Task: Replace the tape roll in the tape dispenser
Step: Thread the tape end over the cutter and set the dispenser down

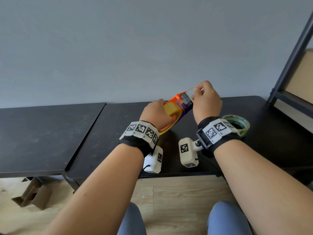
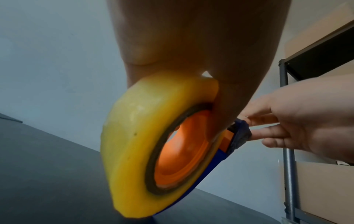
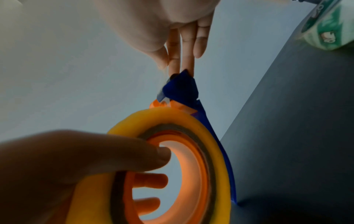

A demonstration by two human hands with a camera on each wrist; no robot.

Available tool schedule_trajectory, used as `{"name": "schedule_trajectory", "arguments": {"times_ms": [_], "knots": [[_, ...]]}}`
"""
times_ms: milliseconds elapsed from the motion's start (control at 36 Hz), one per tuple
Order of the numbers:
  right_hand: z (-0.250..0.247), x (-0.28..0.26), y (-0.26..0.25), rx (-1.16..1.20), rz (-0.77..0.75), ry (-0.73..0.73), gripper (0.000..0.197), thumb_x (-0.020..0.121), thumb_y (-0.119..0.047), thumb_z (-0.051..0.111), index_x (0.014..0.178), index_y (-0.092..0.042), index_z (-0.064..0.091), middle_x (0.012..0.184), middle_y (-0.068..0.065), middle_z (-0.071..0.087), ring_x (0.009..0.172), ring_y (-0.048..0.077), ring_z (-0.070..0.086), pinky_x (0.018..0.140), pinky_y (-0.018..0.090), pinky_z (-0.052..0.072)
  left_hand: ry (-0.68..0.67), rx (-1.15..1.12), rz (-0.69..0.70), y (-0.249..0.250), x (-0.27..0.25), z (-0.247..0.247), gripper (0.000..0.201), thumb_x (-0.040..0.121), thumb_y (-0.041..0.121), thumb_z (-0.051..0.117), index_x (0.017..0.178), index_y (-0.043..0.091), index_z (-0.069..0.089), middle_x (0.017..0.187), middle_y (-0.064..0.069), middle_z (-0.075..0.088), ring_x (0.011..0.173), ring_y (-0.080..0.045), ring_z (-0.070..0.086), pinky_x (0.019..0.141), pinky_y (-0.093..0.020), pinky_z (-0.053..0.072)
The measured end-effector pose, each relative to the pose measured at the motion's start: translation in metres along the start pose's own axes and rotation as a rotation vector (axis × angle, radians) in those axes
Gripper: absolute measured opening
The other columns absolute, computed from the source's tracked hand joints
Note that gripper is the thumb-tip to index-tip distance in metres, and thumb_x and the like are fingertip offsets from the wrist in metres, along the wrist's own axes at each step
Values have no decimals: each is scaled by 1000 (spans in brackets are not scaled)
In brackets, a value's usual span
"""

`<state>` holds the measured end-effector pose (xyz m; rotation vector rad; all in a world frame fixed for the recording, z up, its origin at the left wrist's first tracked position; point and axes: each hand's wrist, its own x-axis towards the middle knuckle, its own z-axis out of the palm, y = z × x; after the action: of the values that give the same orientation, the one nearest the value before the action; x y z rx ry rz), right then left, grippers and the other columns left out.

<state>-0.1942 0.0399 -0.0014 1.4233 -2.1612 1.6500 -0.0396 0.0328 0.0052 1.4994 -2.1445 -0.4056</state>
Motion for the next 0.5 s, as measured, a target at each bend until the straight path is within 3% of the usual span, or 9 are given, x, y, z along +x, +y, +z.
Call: {"name": "schedule_trajectory", "arguments": {"times_ms": [222,361,500], "knots": [[-2,-2,-4,138,80,-22,13,95,-20,45,97,-17,58,84,1,75,81,22,64,77,34,47,-14,-11,-30,-5,2,0,53,76,34,71,123,15,55,110,-7,64,102,-26,60,72,-30,41],[-4,-5,-8,204,97,-7,12,94,-21,45,94,-17,56,81,-4,73,76,17,60,72,30,43,0,13,-13,-6,4,-1,51,78,36,69,123,16,56,113,-6,65,104,-26,61,74,-29,41],[-2,-5,-9,300,168,8,11,90,-22,46,82,-26,52,70,-7,71,73,22,68,78,45,55,2,25,-17,-7,6,-3,48,76,37,70,117,16,58,110,-5,64,97,-25,60,72,-29,42]]}}
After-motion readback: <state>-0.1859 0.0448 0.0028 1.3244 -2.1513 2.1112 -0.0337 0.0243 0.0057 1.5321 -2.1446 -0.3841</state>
